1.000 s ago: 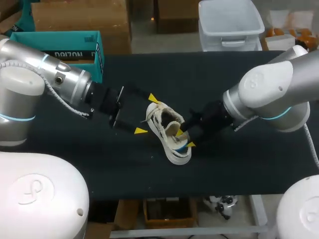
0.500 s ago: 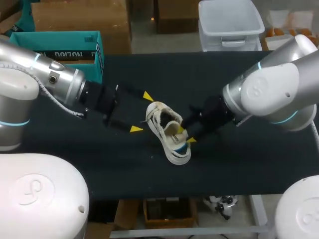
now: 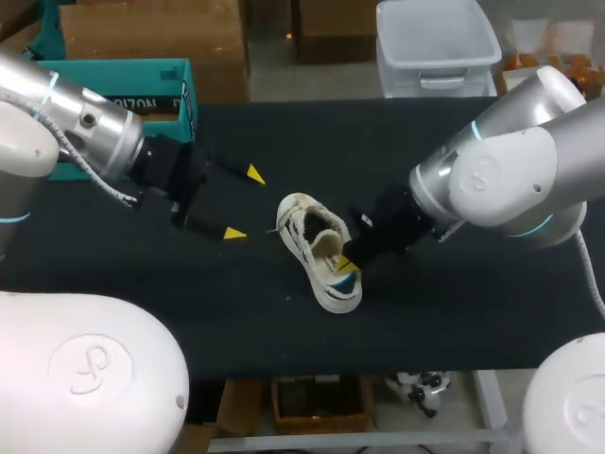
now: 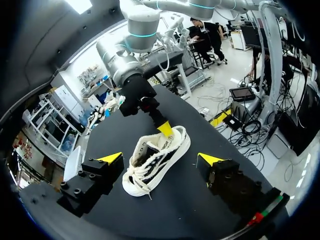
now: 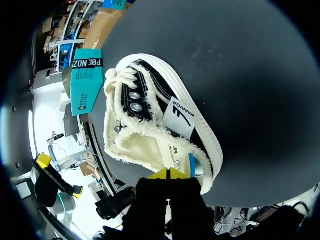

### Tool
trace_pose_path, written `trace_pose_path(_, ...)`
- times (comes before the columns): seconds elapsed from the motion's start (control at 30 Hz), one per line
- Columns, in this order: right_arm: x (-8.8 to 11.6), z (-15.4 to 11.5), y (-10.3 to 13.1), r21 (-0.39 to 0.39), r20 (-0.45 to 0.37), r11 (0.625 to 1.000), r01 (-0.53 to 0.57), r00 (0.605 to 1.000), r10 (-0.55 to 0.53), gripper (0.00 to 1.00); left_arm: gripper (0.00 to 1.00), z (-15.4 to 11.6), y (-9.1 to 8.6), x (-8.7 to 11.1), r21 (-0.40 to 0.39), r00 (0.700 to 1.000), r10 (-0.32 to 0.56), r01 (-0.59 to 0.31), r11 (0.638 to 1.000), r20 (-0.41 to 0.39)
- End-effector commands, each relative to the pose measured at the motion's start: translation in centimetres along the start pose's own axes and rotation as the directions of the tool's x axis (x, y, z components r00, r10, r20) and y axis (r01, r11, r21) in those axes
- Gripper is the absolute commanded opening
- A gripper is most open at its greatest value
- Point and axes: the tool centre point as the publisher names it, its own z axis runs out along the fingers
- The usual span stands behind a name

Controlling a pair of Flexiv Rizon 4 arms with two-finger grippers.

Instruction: Open the shoe tongue, take the insole out of the shoe, put the insole back into the shoe, and pack the shoe into the shoebox

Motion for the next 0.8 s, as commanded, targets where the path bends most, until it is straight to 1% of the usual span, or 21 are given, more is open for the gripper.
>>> trace_pose_path(0.03, 0.0, 1.4, 0.8, 0.015, 0.031, 1.0, -0.004, 1.0, 0.003, 0.0, 1.0, -1.6, -1.0, 0.3, -0.11, 0.999, -0.041, 0.039, 0.993, -0.014)
trace_pose_path(0.07, -0.2, 1.6, 0.8, 0.01, 0.055, 1.0, -0.008, 0.998, 0.007, 0.0, 1.0, -1.8, -0.9, 0.3, -0.117, 0.999, -0.045, 0.043, 0.992, -0.013)
trace_pose_path(0.13, -0.6, 2.1, 0.9, 0.011, 0.059, 1.0, -0.007, 0.998, 0.007, 0.0, 1.0, -2.3, -0.8, 0.3, -0.123, 0.998, -0.061, 0.06, 0.991, -0.006)
trace_pose_path(0.17, -0.8, 2.5, 0.9, 0.004, 0.091, 1.0, -0.008, 0.996, 0.008, 0.0, 1.0, -2.6, -0.8, 0.3, -0.125, 0.998, -0.068, 0.068, 0.99, -0.002)
trace_pose_path(0.23, -1.1, 2.9, 0.9, 0.006, 0.088, 1.0, -0.008, 0.996, 0.007, 0.0, 1.0, -3.1, -0.7, 0.4, -0.126, 0.997, -0.077, 0.078, 0.989, 0.008)
trace_pose_path(0.27, -1.3, 3.1, 0.9, -0.008, 0.12, 1.0, -0.008, 0.993, 0.009, 0.0, 1.0, -3.2, -0.7, 0.5, -0.124, 0.997, -0.079, 0.079, 0.989, 0.01)
trace_pose_path(0.33, -1.7, 3.5, 0.9, -0.014, 0.123, 1.0, -0.005, 0.992, 0.007, 0.0, 1.0, -3.6, -0.5, 0.6, -0.125, 0.996, -0.09, 0.092, 0.988, 0.024)
trace_pose_path(0.37, -1.9, 3.7, 0.9, -0.024, 0.145, 1.0, -0.008, 0.989, 0.011, 0.0, 1.0, -3.8, -0.4, 0.7, -0.125, 0.995, -0.092, 0.095, 0.988, 0.028)
trace_pose_path(0.43, -2.2, 4.0, 1.0, -0.028, 0.148, 1.0, -0.004, 0.989, 0.008, 0.0, 1.0, -4.1, -0.2, 0.8, -0.125, 0.994, -0.107, 0.111, 0.986, 0.037)
trace_pose_path(0.47, -2.4, 4.2, 1.0, -0.041, 0.169, 0.999, 0.0, 0.986, 0.007, 0.0, 1.0, -4.3, -0.1, 0.9, -0.126, 0.993, -0.111, 0.116, 0.985, 0.039)
trace_pose_path(0.57, -2.8, 4.6, 1.2, -0.052, 0.178, 0.999, 0.008, 0.984, 0.001, 0.0, 1.0, -4.5, -0.2, 1.1, -0.125, 0.992, -0.122, 0.127, 0.984, 0.043)
trace_pose_path(0.67, -3.0, 4.7, 1.2, -0.061, 0.167, 0.998, 0.017, 0.986, -0.007, 0.0, 1.0, -4.7, -0.4, 1.1, -0.139, 0.991, -0.128, 0.132, 0.981, 0.038)
trace_pose_path(0.73, -2.5, 3.9, 1.1, -0.078, 0.137, 0.996, 0.047, 0.99, -0.036, 0.0, 1.0, -4.7, -0.7, 1.2, -0.148, 0.991, -0.127, 0.13, 0.98, 0.033)
trace_pose_path(0.8, -1.8, 2.7, 0.9, -0.107, 0.132, 0.991, 0.074, 0.989, -0.06, 0.0, 1.0, -4.7, -1.0, 1.2, -0.159, 0.992, -0.123, 0.126, 0.979, 0.026)
